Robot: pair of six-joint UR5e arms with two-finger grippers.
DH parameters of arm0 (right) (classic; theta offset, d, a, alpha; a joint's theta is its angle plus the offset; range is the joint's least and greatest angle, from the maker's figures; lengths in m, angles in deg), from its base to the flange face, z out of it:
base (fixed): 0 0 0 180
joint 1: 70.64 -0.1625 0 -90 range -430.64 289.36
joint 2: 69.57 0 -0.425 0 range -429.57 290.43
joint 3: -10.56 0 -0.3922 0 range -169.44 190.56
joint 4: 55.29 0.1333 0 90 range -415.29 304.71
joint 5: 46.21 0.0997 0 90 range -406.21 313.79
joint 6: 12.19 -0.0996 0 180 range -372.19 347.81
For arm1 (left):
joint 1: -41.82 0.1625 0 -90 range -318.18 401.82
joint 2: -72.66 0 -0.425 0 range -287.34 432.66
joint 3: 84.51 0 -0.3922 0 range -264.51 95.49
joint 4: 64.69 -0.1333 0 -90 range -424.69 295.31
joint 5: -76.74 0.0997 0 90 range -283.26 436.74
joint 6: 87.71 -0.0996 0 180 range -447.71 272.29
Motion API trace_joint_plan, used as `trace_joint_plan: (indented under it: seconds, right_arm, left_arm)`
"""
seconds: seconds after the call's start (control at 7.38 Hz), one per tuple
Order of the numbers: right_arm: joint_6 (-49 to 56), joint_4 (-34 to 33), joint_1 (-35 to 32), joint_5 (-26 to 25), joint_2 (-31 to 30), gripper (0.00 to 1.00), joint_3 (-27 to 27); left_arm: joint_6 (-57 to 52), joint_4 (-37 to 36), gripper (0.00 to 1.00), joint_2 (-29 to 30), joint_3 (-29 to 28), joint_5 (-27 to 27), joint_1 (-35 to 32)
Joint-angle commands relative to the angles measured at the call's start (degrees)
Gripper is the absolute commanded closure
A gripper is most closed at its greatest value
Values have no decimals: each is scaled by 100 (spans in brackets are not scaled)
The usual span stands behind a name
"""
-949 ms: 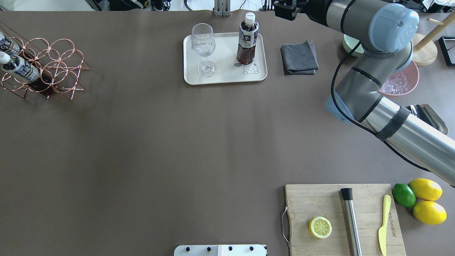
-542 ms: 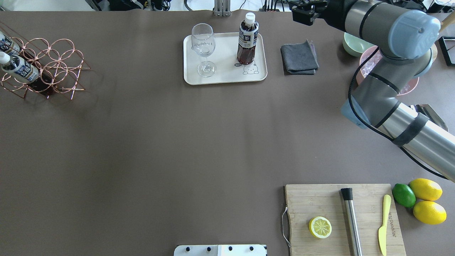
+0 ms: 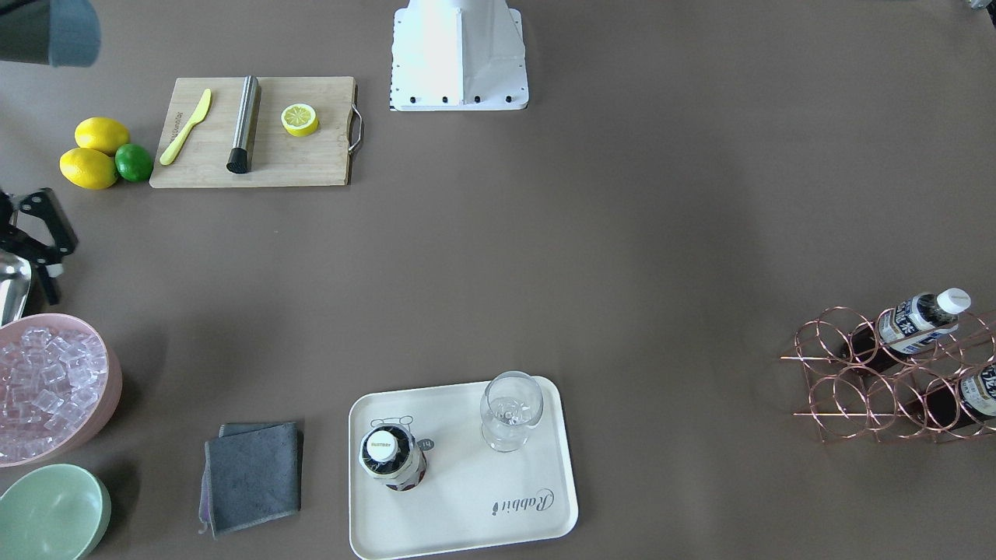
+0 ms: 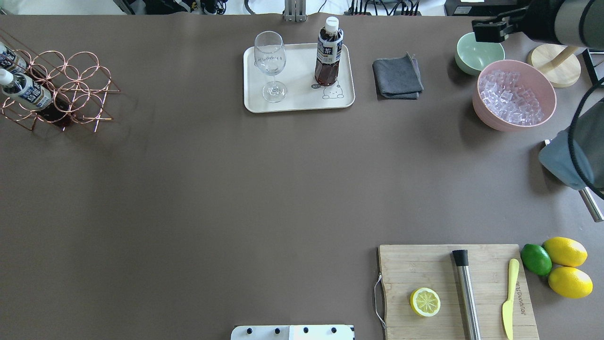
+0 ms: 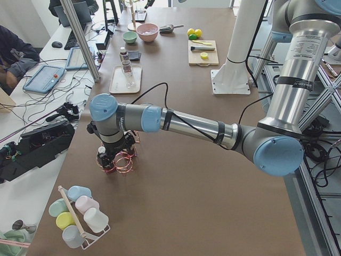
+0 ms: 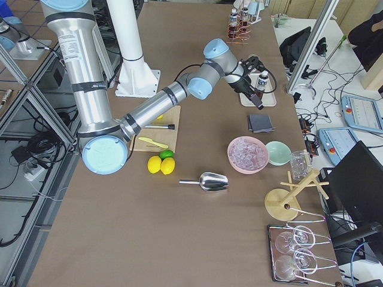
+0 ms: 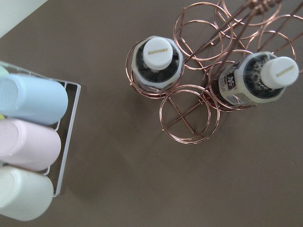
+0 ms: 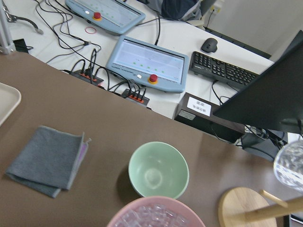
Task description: Take tea from basket to plate
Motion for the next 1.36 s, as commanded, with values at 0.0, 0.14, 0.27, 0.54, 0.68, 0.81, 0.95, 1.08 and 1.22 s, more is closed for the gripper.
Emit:
trace_joint_plan:
  seconds: [0.0,0.14,0.27,0.54,0.68,0.81,0.95,1.08,1.22]
  right_arm:
    - [354,-1210,-1199,1135,-578,0,17]
    - [372,-1947,-1421,1628,-597,0,-44]
    - [380,-2642,-1588,1859,-562,0,-62]
    - [1069,-3472,-2097,2623,-814,0,-263]
    - [1371,-3449,-2204,2783,-1086,0,-534]
    - [1443,-3396,-2223,2924,-1202,0,-833]
    - [1679,-3387,-2214,3038,-1160,0,-1236]
    - [1812,-3378,-2170,3257,-994,0,-1527]
    - [1778,-3343,-2066,3294,-870,0,-1548]
  left_arm:
    - [2190,455,1,-487,-79,-465,33]
    - [2518,464,2,-645,-131,-484,33]
    - [2765,490,1,-673,-236,-493,33]
    - [3118,447,2,-760,-237,-336,33]
    - [3154,455,2,-874,-150,-308,33]
    - [3224,455,2,-892,-123,-308,129]
    - [3251,455,2,-893,-141,-299,147]
    - [3199,464,2,-893,-149,-299,156]
    - [3181,490,2,-901,-176,-299,156]
